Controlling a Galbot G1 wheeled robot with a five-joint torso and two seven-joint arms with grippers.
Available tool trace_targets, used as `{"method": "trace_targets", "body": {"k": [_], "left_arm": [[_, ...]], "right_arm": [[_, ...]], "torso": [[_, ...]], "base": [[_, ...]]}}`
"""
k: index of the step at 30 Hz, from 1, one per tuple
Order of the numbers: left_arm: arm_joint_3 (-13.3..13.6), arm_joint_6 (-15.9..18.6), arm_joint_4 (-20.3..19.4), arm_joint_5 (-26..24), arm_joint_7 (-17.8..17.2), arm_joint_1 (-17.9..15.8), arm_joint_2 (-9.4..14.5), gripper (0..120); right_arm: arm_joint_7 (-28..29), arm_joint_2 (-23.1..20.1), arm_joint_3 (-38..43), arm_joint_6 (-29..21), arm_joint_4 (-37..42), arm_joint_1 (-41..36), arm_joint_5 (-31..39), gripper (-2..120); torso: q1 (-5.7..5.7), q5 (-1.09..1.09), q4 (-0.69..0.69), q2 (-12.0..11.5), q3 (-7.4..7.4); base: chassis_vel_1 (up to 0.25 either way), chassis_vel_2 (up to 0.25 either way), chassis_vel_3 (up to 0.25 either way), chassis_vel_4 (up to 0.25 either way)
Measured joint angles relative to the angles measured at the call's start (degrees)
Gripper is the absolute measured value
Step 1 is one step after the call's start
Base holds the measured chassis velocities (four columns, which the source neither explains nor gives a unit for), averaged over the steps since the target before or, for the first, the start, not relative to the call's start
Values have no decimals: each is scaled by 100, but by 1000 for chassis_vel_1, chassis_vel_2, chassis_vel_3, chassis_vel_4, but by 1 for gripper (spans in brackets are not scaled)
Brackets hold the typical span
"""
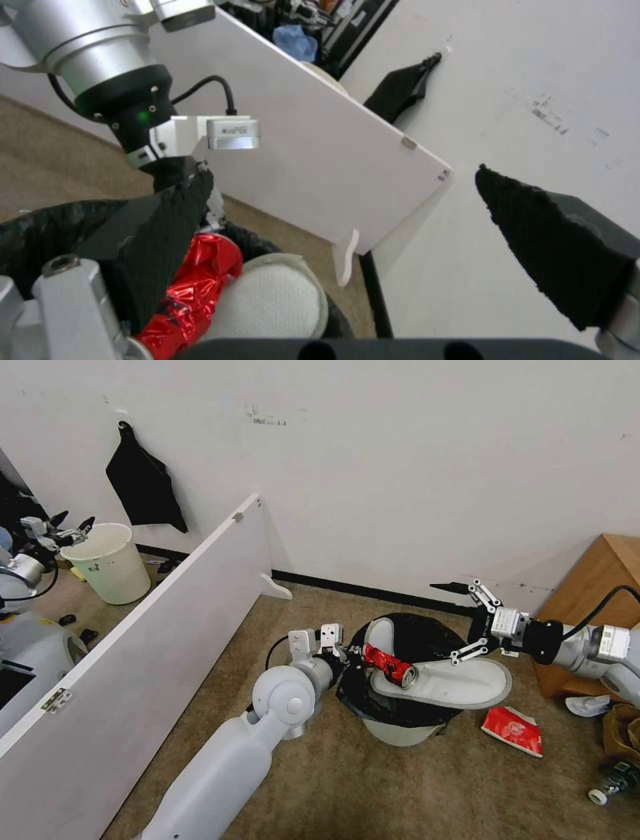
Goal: Pick up the trash bin, then pick up the garbage from the floor and place it into the trash bin.
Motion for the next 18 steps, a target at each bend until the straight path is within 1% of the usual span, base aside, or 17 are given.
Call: {"method": "trace_targets", "body": {"k": [3,6,7,9,10,11,12,15,18], "left_arm": [[-16,-1,-24,11,-17,29,7,4],[-145,-2,-58,33,-65,119,3,4],[-145,-2,-58,33,-65,119,3,4],[-274,-8,-88,51,-71,192,-1,4],[-274,-8,-88,51,-71,192,-1,4],[-360,-11,-121,55,-71,236,3,4],[-360,-11,-121,55,-71,236,3,4],[-615,-25,-206,51,-71,344,48,4],[-653,-28,-218,50,-71,362,61,4]], "right_arm": [[36,14,16,0,11,-15,-4,100],[142,26,178,-76,62,-20,158,100],[142,26,178,-76,62,-20,158,100],[336,29,398,-259,152,-44,374,100],[336,29,398,-259,152,-44,374,100],[498,42,561,-393,201,-76,540,100],[498,42,561,-393,201,-76,540,100],[857,139,976,-641,262,-102,920,100],[936,159,1050,-676,265,-103,984,100]], "torso": [[0,0,-1,0,0],[0,0,0,0,0],[0,0,0,0,0],[0,0,0,0,0],[0,0,0,0,0],[0,-1,0,0,0],[0,-1,0,0,0],[0,0,0,0,0],[0,-1,0,0,0]], "base": [[0,0,0,0],[0,0,0,0],[0,0,0,0],[0,0,0,0],[0,0,0,0],[0,0,0,0],[0,0,0,0],[0,0,0,0],[0,0,0,0]]}}
